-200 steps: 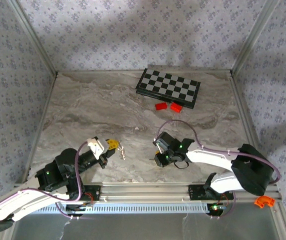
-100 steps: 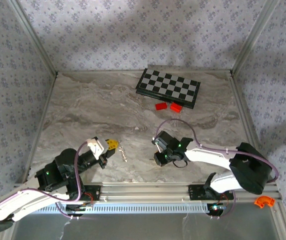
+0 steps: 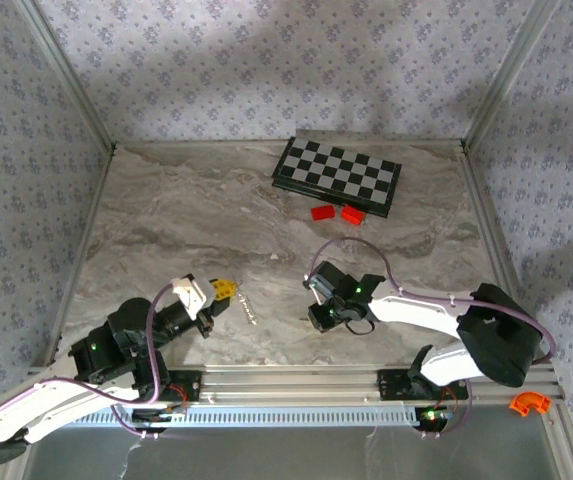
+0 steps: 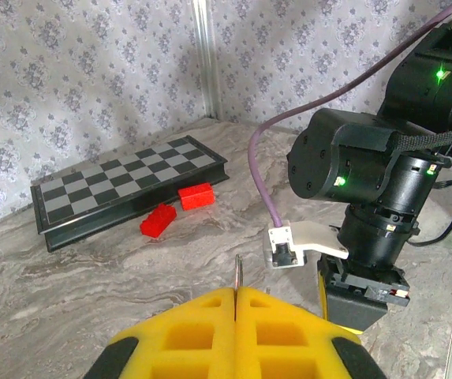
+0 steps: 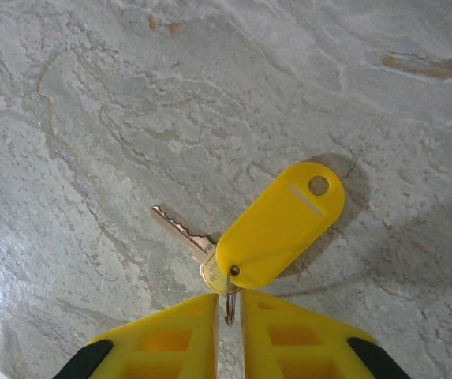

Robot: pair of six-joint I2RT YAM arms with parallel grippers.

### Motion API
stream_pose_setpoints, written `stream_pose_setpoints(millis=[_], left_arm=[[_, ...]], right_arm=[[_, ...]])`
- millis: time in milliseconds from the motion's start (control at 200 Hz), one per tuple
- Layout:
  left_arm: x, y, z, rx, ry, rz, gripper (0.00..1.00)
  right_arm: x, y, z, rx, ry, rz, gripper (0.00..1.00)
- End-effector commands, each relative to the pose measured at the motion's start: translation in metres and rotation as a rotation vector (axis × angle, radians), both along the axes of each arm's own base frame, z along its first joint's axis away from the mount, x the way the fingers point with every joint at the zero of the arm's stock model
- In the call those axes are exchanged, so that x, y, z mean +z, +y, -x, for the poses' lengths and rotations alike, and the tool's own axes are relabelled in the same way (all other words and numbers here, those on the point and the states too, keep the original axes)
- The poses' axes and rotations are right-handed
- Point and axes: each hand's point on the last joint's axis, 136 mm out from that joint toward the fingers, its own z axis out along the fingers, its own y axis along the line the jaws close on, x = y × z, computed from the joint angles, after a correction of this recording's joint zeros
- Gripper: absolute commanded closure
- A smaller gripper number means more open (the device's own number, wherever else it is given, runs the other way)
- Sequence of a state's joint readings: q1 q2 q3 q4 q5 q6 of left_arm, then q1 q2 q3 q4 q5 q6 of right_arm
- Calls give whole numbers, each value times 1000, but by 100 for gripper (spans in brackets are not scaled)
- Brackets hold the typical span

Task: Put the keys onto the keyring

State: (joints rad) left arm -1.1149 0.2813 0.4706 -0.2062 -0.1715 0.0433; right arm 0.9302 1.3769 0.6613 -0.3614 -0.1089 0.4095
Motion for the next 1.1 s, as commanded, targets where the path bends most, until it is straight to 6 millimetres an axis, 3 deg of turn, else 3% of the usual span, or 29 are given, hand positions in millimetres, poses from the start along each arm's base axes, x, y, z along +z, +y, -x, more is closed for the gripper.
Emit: stream_pose_setpoints(millis=[0,825,1094], left_arm=[[16,1,3,-11,-35,54,100],[17,3,3,-7,-40,62,100],[15,3,2,-4,-40,58,100]], right_arm=[[6,7,-4,19,-15,-2,83],[8,1,-2,61,6,96,95],[6,-15,10,98,91,256,100]])
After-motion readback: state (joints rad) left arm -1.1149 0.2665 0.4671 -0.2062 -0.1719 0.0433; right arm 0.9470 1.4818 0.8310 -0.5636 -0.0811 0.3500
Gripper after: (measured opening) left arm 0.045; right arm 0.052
